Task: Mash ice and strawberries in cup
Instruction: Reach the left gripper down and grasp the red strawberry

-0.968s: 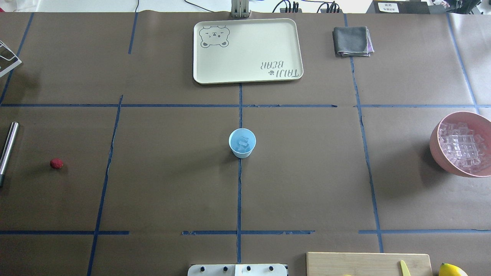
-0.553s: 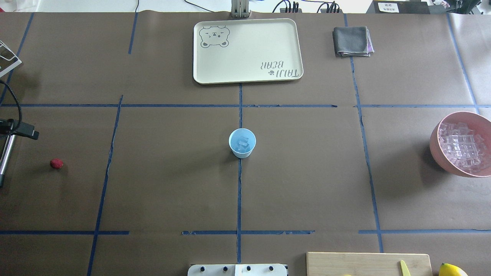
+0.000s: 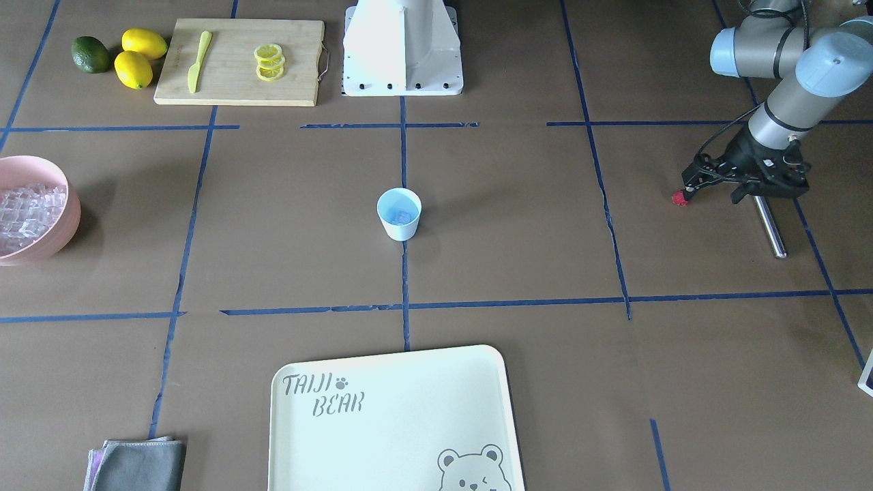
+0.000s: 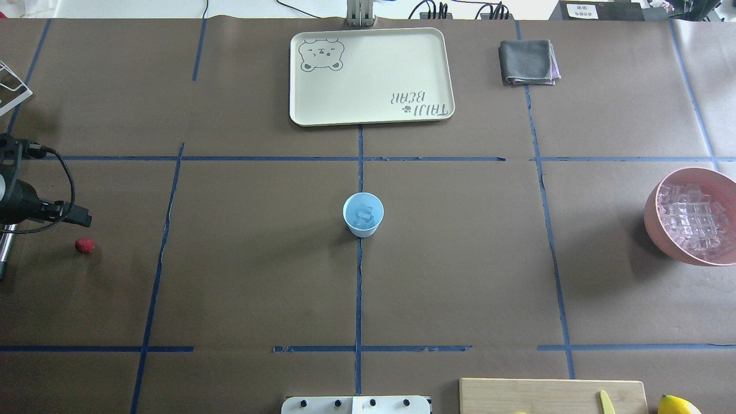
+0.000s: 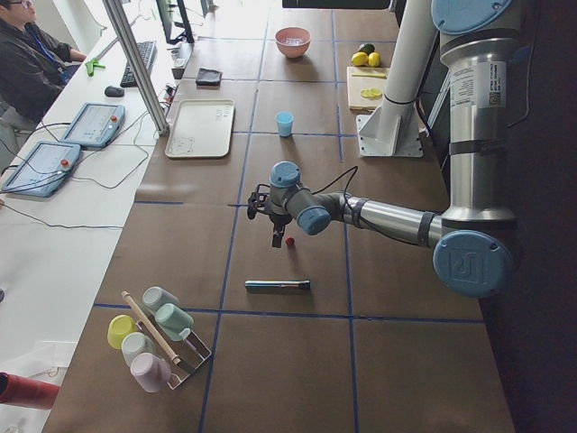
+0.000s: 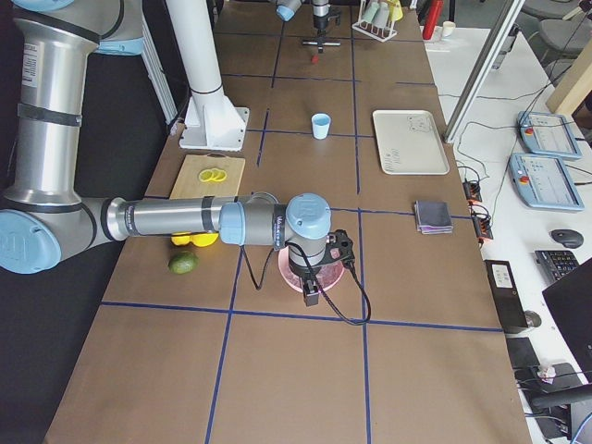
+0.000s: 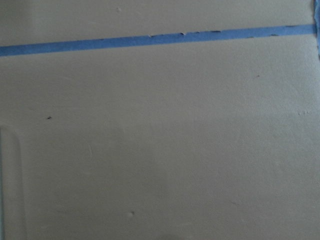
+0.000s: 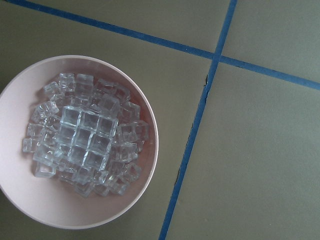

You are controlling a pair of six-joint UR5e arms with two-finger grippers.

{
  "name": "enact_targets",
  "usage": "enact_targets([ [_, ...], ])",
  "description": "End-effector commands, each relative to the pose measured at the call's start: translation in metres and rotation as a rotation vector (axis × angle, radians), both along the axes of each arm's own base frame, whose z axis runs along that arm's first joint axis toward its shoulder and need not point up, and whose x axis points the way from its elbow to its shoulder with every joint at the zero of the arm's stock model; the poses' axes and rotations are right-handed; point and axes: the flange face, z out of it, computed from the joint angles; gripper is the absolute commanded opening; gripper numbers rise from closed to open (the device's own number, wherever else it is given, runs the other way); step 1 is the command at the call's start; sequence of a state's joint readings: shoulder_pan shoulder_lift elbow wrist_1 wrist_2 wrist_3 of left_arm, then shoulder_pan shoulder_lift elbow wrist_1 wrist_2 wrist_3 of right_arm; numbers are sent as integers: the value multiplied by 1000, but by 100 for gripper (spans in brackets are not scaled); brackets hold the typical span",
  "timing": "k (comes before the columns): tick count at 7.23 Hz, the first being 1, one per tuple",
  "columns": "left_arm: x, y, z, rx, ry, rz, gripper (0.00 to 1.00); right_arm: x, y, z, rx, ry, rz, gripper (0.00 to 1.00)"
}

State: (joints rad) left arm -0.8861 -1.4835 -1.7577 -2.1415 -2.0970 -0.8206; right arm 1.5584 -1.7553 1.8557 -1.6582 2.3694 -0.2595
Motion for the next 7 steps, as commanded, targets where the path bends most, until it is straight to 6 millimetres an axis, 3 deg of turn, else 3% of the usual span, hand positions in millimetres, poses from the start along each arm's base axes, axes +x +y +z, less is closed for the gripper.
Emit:
enact_targets([
  [1, 19, 6, 11, -16, -13, 35, 100, 0, 0, -1, 0, -1, 1, 99],
  [4, 32, 2, 25, -40, -25, 55, 98, 0, 1, 0, -2, -1, 1, 99],
  [7, 35, 4, 23, -38, -19, 64, 95, 0, 2, 1, -2, -1, 0, 99],
])
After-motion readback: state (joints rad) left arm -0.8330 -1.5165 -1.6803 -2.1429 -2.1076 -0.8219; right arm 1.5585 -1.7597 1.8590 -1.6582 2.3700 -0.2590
